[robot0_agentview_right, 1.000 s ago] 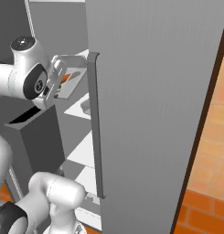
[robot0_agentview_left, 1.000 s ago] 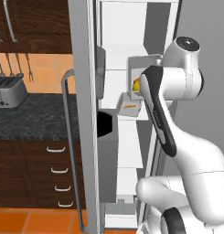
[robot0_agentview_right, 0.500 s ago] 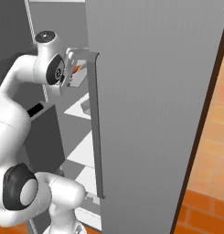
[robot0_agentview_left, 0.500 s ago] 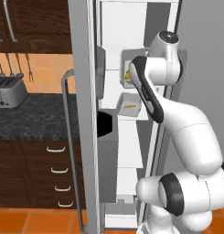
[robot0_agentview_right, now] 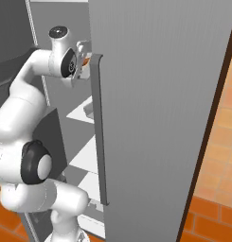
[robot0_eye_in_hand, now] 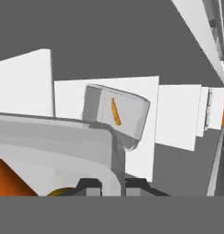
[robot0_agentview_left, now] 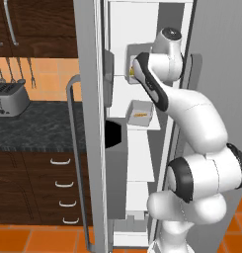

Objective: Take the meat container that has the shrimp and place it on the second highest rack of the freezer. Then take the vegetable container that has the lemon and carrot and place it on the highest rack of the freezer.

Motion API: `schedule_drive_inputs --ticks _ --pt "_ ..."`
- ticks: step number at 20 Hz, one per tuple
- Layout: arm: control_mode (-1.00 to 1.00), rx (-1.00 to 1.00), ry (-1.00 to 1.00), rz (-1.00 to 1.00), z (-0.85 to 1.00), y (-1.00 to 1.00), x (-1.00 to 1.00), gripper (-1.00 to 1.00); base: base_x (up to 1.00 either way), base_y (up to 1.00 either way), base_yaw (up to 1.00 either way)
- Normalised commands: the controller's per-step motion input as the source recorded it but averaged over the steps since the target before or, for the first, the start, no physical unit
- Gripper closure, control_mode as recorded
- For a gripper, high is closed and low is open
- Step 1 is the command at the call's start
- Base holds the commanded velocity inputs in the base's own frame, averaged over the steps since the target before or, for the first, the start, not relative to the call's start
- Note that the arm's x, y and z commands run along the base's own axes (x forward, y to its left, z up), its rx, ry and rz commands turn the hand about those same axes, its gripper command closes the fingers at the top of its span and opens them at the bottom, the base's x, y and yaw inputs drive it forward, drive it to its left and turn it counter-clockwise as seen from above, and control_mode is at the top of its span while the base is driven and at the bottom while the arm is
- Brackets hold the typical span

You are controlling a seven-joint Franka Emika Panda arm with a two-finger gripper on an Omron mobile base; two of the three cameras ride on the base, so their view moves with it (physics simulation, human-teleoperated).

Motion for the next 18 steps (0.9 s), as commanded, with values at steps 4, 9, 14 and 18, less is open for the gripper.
schedule_drive_inputs --ticks 4,9,14,18 --pt "-1.00 0.00 0.00 0.00 0.36 0.00 0.61 1.00 0.00 0.00 0.00" --pt "-1.00 0.00 -0.02 0.00 0.09 -0.03 0.65 1.00 0.00 0.00 0.00" --pt "-1.00 0.00 0.00 -0.04 0.00 -0.03 0.82 1.00 0.00 0.00 0.00" --pt "-1.00 -0.02 0.00 -0.10 -0.01 0.00 0.76 -1.00 0.00 0.00 0.00"
